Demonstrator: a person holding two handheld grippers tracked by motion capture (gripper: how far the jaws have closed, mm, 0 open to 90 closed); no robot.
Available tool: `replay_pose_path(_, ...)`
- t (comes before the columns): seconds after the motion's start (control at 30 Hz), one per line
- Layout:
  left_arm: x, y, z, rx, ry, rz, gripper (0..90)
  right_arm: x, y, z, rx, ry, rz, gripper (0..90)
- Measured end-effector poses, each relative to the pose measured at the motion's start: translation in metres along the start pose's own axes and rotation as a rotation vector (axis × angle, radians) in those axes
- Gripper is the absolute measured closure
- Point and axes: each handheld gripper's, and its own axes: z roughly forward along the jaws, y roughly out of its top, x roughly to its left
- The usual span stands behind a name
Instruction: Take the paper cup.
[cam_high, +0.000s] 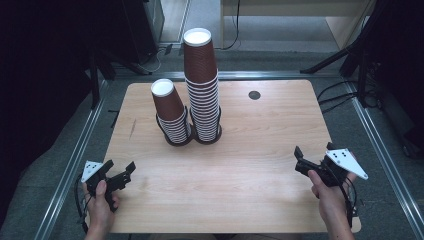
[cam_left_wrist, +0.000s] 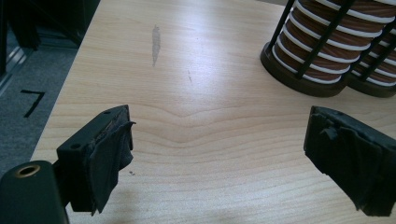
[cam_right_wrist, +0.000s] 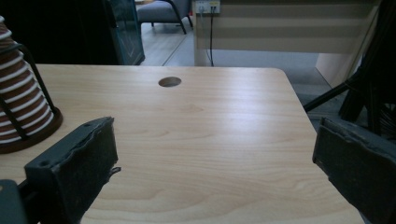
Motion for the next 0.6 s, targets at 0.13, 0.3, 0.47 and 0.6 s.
replay_pose_path(0.13, -0.001, 0.0, 0.001, 0.0, -0.001, 0.007, 7.9, 0.01, 0.008, 0.004, 0.003, 0.017, -0.008, 0.0)
replay_pose_path(0.3, 0.0, 0.0, 0.0, -0.002, -0.008, 0.004, 7.9, 0.022, 0.021, 0.011, -0.003, 0.045, -0.022, 0.0)
replay_pose_path(0.47, 0.0, 0.0, 0.0, -0.001, -0.007, 0.01, 7.8, 0.037, 0.039, 0.017, -0.022, 0.073, -0.022, 0.0)
replay_pose_path(0.6, 0.0, 0.0, 0.0, -0.001, -0.007, 0.009, 7.9, 0.052, 0.051, 0.024, -0.021, 0.098, -0.029, 0.0)
